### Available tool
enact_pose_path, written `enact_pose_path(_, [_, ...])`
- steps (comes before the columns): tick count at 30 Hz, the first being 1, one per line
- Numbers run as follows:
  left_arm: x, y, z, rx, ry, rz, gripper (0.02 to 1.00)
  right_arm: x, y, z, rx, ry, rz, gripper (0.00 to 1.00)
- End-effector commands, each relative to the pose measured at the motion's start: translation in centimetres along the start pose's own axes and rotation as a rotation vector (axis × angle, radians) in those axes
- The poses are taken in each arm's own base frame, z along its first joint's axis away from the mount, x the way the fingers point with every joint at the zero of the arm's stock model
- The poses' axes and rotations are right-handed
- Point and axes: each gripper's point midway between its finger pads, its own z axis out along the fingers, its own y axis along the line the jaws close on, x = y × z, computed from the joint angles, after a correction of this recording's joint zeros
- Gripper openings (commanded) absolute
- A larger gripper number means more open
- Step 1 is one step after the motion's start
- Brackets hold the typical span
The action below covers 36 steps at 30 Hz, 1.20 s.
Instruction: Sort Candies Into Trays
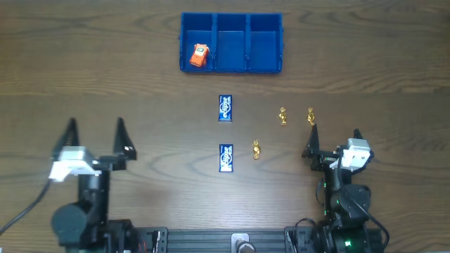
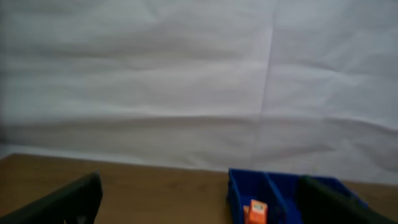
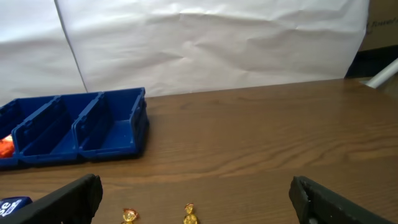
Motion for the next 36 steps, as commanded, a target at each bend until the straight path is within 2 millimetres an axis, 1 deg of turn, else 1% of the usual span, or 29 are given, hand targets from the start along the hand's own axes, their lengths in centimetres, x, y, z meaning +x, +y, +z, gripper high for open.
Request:
enact_pose_path(1, [5.5, -0.1, 0.0, 0.040, 0.105, 0.010, 0.998, 0.0, -0.3, 0.0, 0.012, -0.002, -0.013, 0.998])
enact_pose_path(4, [8.4, 0.3, -0.1, 0.032, 0.163, 0.004, 0.998, 0.0, -0.3, 0.0, 0.012, -0.002, -0.013, 0.998])
enact_pose_path(6, [10.4, 0.5, -0.5, 0.022, 0.236, -0.003, 0.998, 0.0, -0.3, 0.0, 0.012, -0.002, -0.013, 0.998])
enact_pose_path(10, [13.3, 0.9, -1.4, 0.006, 0.361, -0.017, 0.998, 0.0, -0.3, 0.0, 0.012, -0.002, -0.013, 0.998])
enact_pose_path(12, [13.3, 0.8, -1.3, 0.009, 0.360, -0.026, 0.987, 0.0, -0.3, 0.0, 0.012, -0.002, -0.013, 0.998])
enact_pose_path(14, [13.2, 0.5, -1.3, 0.018, 0.359, -0.073, 0.998, 0.0, -0.3, 0.0, 0.012, -0.002, -0.013, 0.998])
enact_pose_path(36, [13.2, 0.5, -1.3, 0.014, 0.359, -0.075, 0.998, 0.0, -0.3, 0.0, 0.012, -0.002, -0.013, 0.998])
